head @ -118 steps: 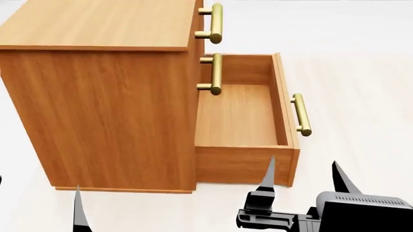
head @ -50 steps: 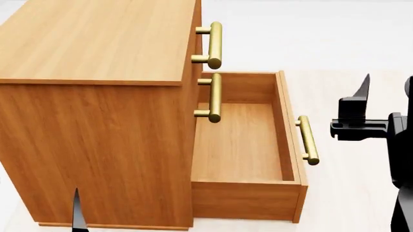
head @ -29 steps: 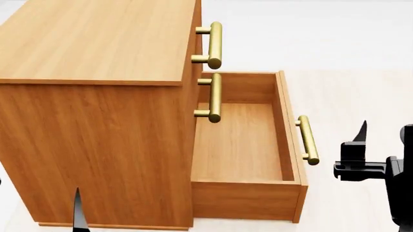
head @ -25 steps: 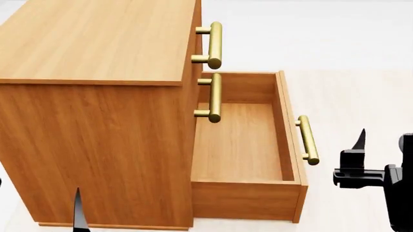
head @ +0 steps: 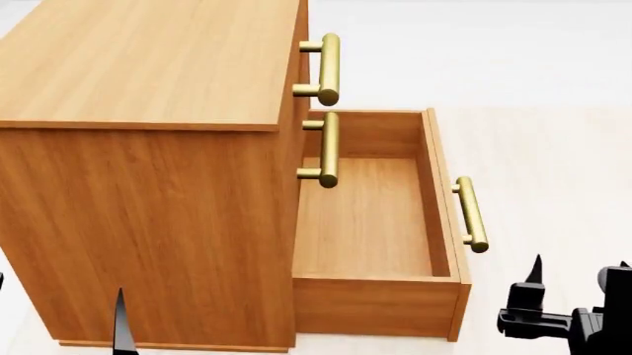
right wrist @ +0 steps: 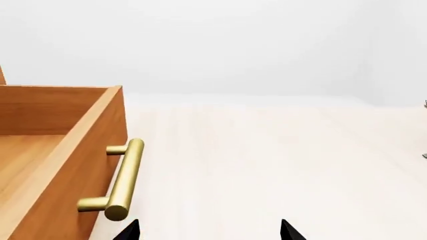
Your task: Close the bottom drawer of the cabinet.
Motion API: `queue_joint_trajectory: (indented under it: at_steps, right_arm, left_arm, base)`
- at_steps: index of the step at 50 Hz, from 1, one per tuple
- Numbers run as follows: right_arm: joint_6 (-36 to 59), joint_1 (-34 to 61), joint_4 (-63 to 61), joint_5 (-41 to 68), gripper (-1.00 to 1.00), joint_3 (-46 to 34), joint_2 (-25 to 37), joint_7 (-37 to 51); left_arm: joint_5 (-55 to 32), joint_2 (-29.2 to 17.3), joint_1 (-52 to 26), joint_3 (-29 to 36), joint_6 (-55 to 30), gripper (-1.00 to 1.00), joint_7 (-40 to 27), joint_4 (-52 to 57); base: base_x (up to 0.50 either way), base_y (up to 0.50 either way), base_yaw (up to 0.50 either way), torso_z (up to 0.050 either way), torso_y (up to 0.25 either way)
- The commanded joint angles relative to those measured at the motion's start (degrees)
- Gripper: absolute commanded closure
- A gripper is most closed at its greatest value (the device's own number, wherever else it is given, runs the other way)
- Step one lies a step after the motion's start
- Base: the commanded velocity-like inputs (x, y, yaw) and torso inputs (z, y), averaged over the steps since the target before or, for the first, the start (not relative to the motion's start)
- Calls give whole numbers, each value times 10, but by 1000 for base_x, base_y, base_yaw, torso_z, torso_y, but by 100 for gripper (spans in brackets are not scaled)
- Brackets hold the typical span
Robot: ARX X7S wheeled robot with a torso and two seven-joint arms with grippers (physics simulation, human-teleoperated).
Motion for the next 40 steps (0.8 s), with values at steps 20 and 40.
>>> queue_joint_trajectory:
  at_steps: [20,40]
  right_arm:
    - [-91,5,113,-20,-100,-14,-42,-47]
    - [-97,18,136,-25,-100,-36,-57,-65]
  left_arm:
    - [-22,2,-2,-7,5,-100,14,5]
    - [-27,-2,-1,-6,9,-100,9,2]
  base:
    - [0,0,0,0,0]
    - [0,0,0,0,0]
